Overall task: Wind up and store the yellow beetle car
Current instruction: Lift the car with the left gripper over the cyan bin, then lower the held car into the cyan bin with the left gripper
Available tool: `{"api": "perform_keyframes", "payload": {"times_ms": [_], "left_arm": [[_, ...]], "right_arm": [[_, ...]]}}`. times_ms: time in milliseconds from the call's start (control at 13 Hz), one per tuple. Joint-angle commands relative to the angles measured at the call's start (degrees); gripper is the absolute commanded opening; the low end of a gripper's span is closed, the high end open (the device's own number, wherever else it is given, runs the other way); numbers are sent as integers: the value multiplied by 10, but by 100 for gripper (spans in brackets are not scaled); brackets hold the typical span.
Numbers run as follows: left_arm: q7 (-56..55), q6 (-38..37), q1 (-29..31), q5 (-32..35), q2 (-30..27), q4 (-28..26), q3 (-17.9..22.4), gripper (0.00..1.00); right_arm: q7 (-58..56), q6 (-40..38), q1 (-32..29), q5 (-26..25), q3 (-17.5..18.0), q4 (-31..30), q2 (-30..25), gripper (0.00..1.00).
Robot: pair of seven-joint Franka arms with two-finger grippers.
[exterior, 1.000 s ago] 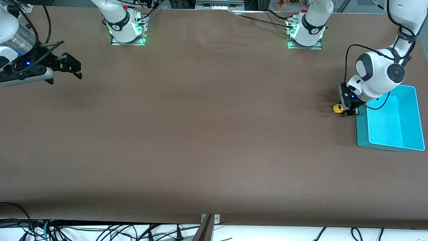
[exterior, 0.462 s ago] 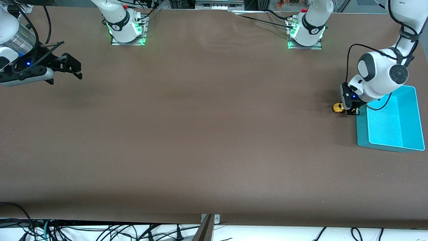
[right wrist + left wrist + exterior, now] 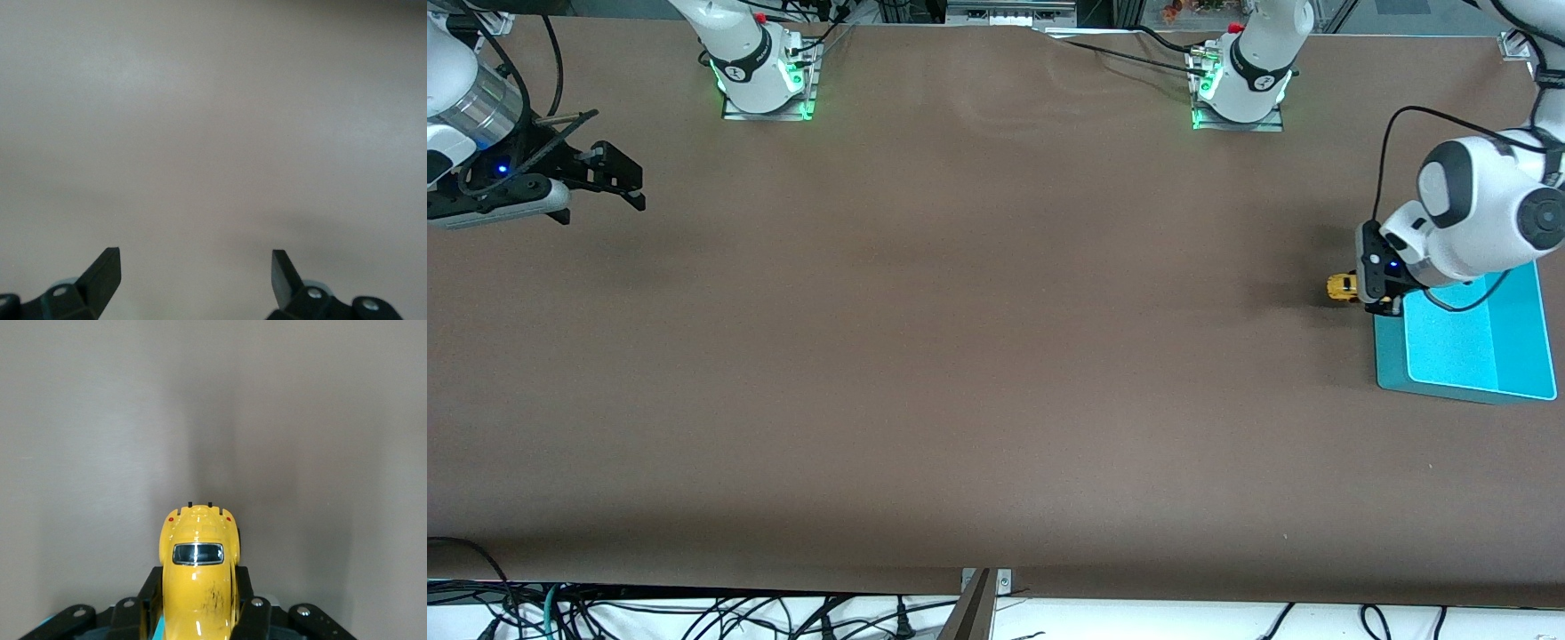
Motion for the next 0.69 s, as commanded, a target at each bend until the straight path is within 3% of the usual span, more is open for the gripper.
{"api": "perform_keyframes", "payload": {"times_ms": [0,385,615], "left_arm": [[7,-60,3,-3,6,71,0,18],[15,-66,58,15,28,114,1,18],[80,-52,99,18,64,124,1,18]], "right_arm": [[4,-2,0,4,0,6,1,100],[4,-2,0,3,1,6,1,100],[4,-3,0,3,1,5,1,100]]}}
